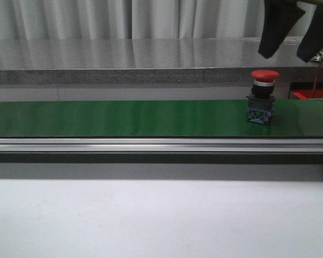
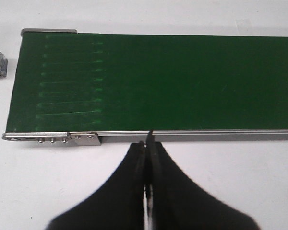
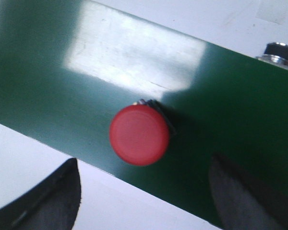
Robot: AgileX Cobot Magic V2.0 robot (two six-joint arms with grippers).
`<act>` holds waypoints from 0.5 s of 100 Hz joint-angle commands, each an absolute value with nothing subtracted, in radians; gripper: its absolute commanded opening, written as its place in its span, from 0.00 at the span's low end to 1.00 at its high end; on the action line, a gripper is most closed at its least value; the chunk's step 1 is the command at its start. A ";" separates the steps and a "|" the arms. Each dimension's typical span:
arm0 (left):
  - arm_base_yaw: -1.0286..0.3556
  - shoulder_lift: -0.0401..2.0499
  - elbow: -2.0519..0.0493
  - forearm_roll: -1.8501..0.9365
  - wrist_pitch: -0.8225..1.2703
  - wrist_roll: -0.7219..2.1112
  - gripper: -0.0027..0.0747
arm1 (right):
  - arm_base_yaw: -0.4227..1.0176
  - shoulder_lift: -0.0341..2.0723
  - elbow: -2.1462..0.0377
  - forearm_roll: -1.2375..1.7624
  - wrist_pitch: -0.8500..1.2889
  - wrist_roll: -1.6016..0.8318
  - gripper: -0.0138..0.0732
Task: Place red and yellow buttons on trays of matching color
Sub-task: 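Move the right gripper onto the second red button on the belt, grasp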
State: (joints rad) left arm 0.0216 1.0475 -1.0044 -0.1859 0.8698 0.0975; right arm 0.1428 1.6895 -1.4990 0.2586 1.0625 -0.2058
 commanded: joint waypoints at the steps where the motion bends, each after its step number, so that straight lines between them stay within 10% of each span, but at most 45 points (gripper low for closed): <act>1: 0.014 1.035 -1.028 -0.205 0.818 0.097 0.01 | 0.163 1.642 -1.510 0.268 1.004 -0.216 0.80; 50: 0.014 1.035 -1.028 -0.207 0.818 0.097 0.01 | 0.115 1.715 -1.494 0.168 0.956 -0.207 0.80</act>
